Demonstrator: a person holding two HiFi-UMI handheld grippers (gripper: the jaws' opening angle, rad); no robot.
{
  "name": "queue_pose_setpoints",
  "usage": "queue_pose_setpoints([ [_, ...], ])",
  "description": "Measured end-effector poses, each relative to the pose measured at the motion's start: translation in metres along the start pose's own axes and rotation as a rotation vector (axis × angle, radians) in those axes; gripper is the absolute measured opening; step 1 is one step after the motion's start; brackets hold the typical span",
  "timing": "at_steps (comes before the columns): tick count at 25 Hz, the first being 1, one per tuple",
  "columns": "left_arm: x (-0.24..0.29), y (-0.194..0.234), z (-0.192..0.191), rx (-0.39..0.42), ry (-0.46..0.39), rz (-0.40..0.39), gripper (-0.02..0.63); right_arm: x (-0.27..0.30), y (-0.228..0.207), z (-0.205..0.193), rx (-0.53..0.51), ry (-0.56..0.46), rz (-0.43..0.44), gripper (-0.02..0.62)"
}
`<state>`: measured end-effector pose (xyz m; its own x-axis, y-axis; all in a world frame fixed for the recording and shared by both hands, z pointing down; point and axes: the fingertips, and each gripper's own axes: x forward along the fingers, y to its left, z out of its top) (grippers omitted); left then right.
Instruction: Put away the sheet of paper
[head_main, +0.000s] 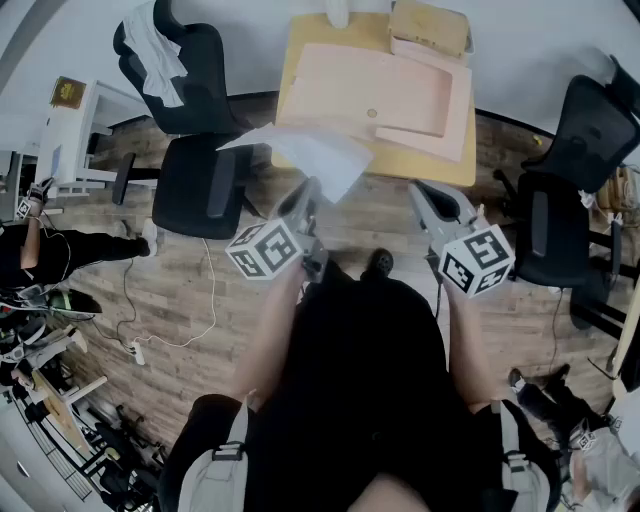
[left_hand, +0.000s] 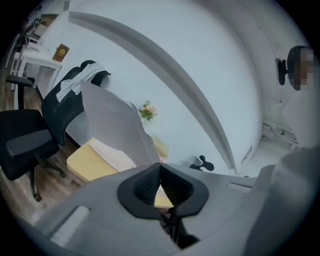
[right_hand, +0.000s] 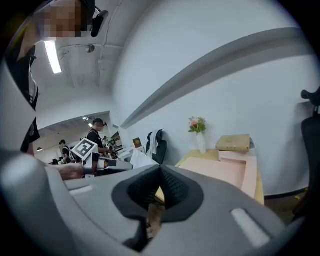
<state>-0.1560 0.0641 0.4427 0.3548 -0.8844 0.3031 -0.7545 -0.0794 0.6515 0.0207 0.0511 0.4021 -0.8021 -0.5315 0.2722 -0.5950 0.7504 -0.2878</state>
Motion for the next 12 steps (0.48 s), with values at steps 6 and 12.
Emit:
queue_pose_setpoints([
  [6, -0.002, -0.012, -0.005, 0.021, 0.002, -0.012, 0.009, -0.005, 0.006, 0.000, -0.030, 0.001, 0.005, 0.002],
  [12, -0.001, -0.024, -0.010, 0.034, 0.001, -0.020, 0.009, -0.012, 0.008, 0.002, -0.056, -0.006, 0.015, 0.001],
])
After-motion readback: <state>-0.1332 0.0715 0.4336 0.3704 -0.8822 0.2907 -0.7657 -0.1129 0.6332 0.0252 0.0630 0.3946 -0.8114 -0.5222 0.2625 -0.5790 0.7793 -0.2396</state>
